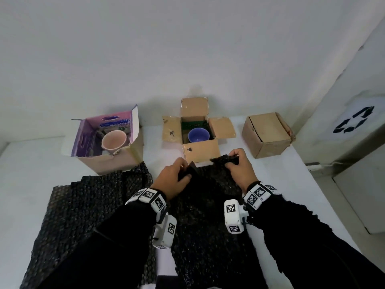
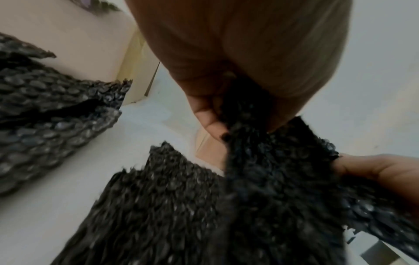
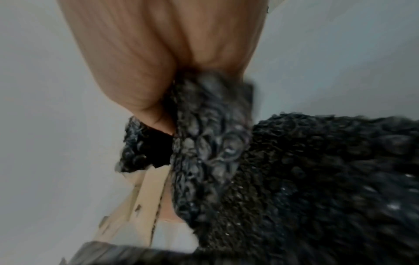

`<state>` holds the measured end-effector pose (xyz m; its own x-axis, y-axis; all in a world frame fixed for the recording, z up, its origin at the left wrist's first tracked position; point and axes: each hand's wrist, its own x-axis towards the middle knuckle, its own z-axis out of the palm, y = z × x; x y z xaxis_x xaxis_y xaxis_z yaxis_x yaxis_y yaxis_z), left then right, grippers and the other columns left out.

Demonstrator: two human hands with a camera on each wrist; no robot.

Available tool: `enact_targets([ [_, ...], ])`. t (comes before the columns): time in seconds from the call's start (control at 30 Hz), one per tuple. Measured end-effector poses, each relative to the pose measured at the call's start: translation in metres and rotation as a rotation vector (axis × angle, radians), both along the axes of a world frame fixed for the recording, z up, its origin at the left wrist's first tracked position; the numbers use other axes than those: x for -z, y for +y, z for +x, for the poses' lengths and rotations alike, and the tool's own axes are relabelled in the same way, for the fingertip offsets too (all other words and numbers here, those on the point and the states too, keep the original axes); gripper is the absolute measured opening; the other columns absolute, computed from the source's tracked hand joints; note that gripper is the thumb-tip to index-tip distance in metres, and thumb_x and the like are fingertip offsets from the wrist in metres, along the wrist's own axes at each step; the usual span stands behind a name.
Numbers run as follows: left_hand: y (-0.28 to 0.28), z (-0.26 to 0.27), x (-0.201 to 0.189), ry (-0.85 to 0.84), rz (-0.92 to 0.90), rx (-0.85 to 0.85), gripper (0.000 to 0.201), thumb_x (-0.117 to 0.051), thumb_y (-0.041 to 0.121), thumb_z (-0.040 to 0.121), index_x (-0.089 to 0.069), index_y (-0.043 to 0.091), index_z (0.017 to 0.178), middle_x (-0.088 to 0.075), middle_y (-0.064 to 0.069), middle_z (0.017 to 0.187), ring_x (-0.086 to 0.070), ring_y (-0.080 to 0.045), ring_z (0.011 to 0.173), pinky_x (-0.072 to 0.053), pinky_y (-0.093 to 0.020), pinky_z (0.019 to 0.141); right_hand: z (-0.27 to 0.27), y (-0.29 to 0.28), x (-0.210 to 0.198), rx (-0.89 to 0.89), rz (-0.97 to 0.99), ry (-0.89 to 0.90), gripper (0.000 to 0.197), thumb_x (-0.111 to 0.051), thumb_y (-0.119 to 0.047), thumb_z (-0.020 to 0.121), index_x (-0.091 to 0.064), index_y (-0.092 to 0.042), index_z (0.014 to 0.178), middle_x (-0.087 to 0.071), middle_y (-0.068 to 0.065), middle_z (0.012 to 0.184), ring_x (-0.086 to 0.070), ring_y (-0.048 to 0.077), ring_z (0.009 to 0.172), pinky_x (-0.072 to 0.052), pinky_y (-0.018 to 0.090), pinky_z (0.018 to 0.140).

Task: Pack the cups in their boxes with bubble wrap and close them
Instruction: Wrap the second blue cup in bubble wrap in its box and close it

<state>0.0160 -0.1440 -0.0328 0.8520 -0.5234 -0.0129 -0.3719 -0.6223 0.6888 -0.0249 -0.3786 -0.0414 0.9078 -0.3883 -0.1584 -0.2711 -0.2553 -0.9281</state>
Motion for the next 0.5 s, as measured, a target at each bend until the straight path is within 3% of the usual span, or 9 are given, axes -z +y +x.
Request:
enact_targets([
  [0.1, 0.000, 0.015, -0.017, -0.048, -0.044, -0.055, 0.026, -0.054, 0.011, 0.092, -0.043, 0.026, 0.111, -0.062, 0.004, 0.071, -0.057, -0.014, 0.062, -0.042, -0.029, 0.058, 0.019, -0.002, -0.016, 0.025, -0.052, -0.034, 0.021, -0.047, 0.001, 0.090, -0.052, -0.018, 0.098, -0.058, -0.002, 0.097, -0.054, 0.019, 0.093, -0.041, 0.030, 0.081],
  [0.17, -0.002, 0.027, -0.028, -0.095, -0.075, -0.097, 0.023, -0.049, 0.007, 0.093, -0.051, 0.026, 0.106, -0.063, 0.007, 0.085, -0.058, -0.012, 0.075, -0.039, -0.023, 0.066, 0.032, -0.005, -0.024, 0.034, -0.073, -0.050, 0.029, -0.044, 0.005, 0.089, -0.057, -0.022, 0.089, -0.060, -0.003, 0.095, -0.055, 0.021, 0.095, -0.043, 0.033, 0.087],
  [0.27, -0.009, 0.045, -0.042, -0.128, -0.154, -0.192, 0.014, -0.061, 0.022, 0.090, -0.052, 0.029, 0.098, -0.063, 0.006, 0.095, -0.060, -0.015, 0.088, -0.040, -0.019, 0.069, 0.053, -0.008, -0.038, 0.078, 0.028, -0.070, 0.030, -0.045, 0.001, 0.089, -0.059, -0.024, 0.078, -0.062, 0.001, 0.087, -0.057, 0.024, 0.090, -0.044, 0.033, 0.080],
  [0.33, -0.012, 0.058, -0.050, -0.132, -0.181, -0.245, 0.041, -0.079, 0.038, 0.074, -0.048, 0.029, 0.100, -0.058, 0.009, 0.097, -0.057, -0.007, 0.088, -0.042, -0.016, 0.069, 0.062, -0.008, -0.054, 0.088, 0.141, -0.114, 0.007, -0.057, -0.011, 0.090, -0.061, -0.016, 0.088, -0.064, 0.003, 0.088, -0.059, 0.022, 0.088, -0.045, 0.027, 0.074],
  [0.37, -0.014, 0.066, -0.053, -0.134, -0.178, -0.254, 0.050, -0.084, 0.038, 0.067, -0.046, 0.029, 0.100, -0.057, 0.009, 0.099, -0.055, -0.007, 0.088, -0.044, -0.018, 0.071, 0.066, -0.009, -0.062, 0.066, 0.146, -0.129, 0.011, -0.065, -0.016, 0.088, -0.059, -0.013, 0.097, -0.063, 0.002, 0.092, -0.060, 0.018, 0.087, -0.045, 0.019, 0.072],
  [0.43, -0.019, 0.083, -0.057, -0.159, -0.170, -0.235, 0.049, -0.082, 0.022, 0.064, -0.043, 0.032, 0.093, -0.059, 0.005, 0.096, -0.057, -0.014, 0.087, -0.047, -0.027, 0.071, 0.076, -0.012, -0.071, 0.007, 0.051, -0.140, 0.041, -0.074, -0.009, 0.081, -0.048, -0.008, 0.113, -0.058, 0.002, 0.098, -0.054, 0.008, 0.081, -0.040, 0.004, 0.061],
  [0.5, -0.024, 0.098, -0.059, -0.197, -0.193, -0.239, 0.045, -0.071, 0.008, 0.066, -0.043, 0.034, 0.089, -0.061, 0.004, 0.089, -0.059, -0.018, 0.080, -0.050, -0.034, 0.068, 0.089, -0.014, -0.073, 0.021, -0.044, -0.142, 0.051, -0.067, 0.004, 0.078, -0.039, -0.007, 0.120, -0.056, 0.012, 0.102, -0.049, 0.010, 0.073, -0.037, 0.003, 0.050],
])
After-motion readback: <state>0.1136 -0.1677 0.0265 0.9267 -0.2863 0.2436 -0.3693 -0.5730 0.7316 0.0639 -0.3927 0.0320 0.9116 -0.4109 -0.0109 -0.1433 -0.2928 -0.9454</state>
